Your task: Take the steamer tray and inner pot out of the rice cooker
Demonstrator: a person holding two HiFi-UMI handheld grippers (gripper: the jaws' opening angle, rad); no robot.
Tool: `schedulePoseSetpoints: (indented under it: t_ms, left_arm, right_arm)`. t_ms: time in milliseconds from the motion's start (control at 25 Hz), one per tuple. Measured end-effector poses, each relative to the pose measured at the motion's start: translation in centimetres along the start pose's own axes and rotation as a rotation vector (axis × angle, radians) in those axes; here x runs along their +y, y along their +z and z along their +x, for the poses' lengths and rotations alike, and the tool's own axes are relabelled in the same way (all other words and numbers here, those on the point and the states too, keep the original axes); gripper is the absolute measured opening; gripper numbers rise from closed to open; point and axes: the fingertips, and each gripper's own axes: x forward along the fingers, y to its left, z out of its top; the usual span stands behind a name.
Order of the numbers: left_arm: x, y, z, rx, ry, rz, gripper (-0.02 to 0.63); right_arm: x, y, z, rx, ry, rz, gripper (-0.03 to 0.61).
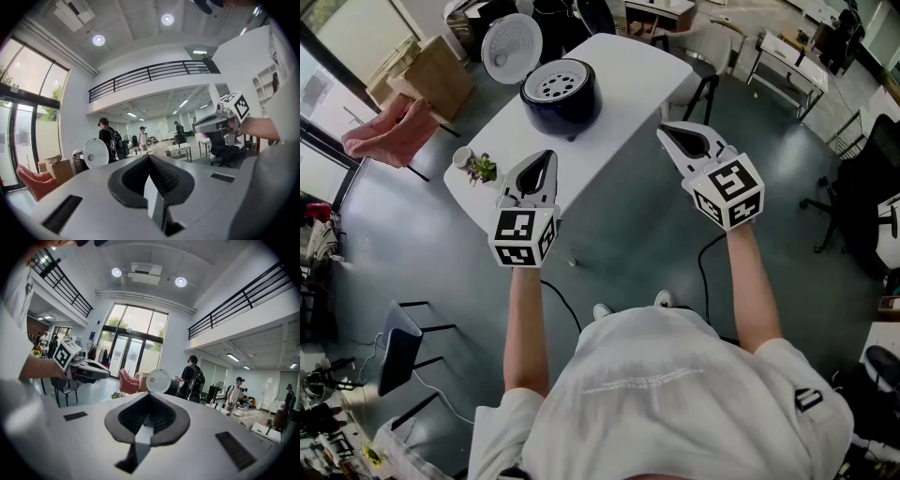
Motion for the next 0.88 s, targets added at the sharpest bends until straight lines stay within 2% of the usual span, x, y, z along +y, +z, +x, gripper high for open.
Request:
schedulePoseSetpoints:
  t_ms: [160, 520, 720, 880]
  left_arm:
    - [0.5, 0.6, 0.0, -0.046, 0.019, -0.002, 0.015]
    - [-0.6, -0.2, 1.1, 0.008, 0.016, 0.008, 0.015]
    - [-1.6, -0.1, 1.8, 0.028, 0.033, 0.016, 0.017]
    - [-3.0, 0.1, 2.4, 0.041, 0.058, 0.015, 0.018]
  right_arm:
    - [-0.1, -0.3, 0.2, 0.006, 0.012, -0.001, 0.025]
    - [-0.2, -1.4, -0.1, 0.012, 0.084, -0.004, 0.025]
    - [-2.2, -1.9, -0.4, -0.023, 0.077, 0.090, 0.025]
    - [-3.8, -2.0, -1.1, -0.057, 0.107, 0.130, 0.028]
